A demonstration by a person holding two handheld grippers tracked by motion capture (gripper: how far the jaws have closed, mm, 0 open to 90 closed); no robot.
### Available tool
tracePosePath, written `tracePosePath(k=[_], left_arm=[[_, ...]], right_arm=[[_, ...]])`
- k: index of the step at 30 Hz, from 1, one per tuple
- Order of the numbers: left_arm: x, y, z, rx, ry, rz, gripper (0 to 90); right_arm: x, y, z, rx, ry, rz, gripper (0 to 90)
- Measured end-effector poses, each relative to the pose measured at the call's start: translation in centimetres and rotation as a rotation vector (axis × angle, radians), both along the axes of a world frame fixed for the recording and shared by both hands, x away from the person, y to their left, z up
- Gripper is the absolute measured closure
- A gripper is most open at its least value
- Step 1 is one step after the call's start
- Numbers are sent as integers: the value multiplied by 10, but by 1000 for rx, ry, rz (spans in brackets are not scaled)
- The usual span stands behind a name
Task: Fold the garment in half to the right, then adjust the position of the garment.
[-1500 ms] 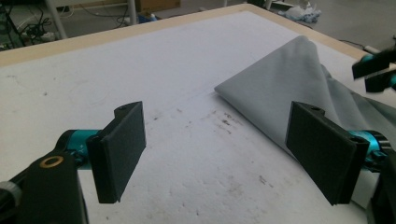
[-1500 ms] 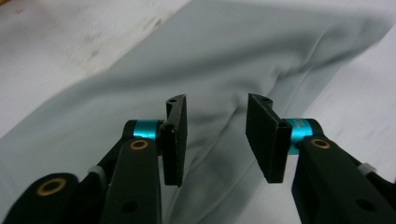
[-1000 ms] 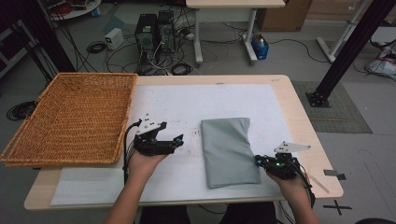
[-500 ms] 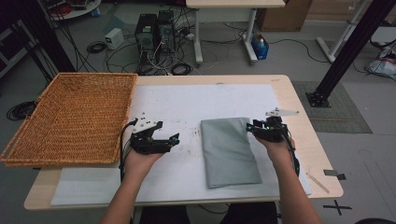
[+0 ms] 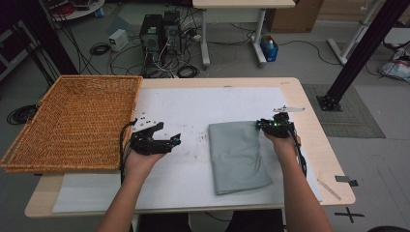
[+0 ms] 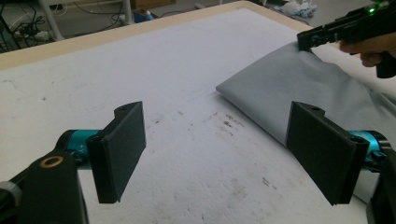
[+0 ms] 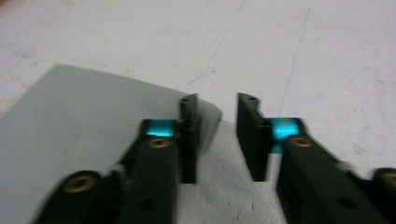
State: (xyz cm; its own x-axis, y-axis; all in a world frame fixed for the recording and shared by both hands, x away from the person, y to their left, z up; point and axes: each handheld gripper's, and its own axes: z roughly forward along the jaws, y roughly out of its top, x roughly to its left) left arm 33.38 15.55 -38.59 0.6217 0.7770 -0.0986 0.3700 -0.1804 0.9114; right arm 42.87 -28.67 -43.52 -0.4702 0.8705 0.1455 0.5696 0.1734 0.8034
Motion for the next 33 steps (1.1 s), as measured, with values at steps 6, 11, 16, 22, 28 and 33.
tracePosePath(k=[6,11,16,22,28,33], left_arm=[[-4,-1,4,-8,-31,-4,204],[-10,-3,5,0,-56,-26,202],[-10,-7,6,-5,-63,-40,190],[-11,-17,2,3,-42,-62,183],[-19,-24,-4,-7,-30,-74,183],[-26,-38,-15,26,-3,-90,183]], right_arm=[[-26,-15,27,10,-75,7,378],[-50,-23,43,-2,-120,58,234],[-61,-25,45,0,-149,80,173],[-60,-26,41,-2,-136,90,132],[-46,-14,41,-29,-109,125,132],[-18,1,29,-36,-57,147,136]])
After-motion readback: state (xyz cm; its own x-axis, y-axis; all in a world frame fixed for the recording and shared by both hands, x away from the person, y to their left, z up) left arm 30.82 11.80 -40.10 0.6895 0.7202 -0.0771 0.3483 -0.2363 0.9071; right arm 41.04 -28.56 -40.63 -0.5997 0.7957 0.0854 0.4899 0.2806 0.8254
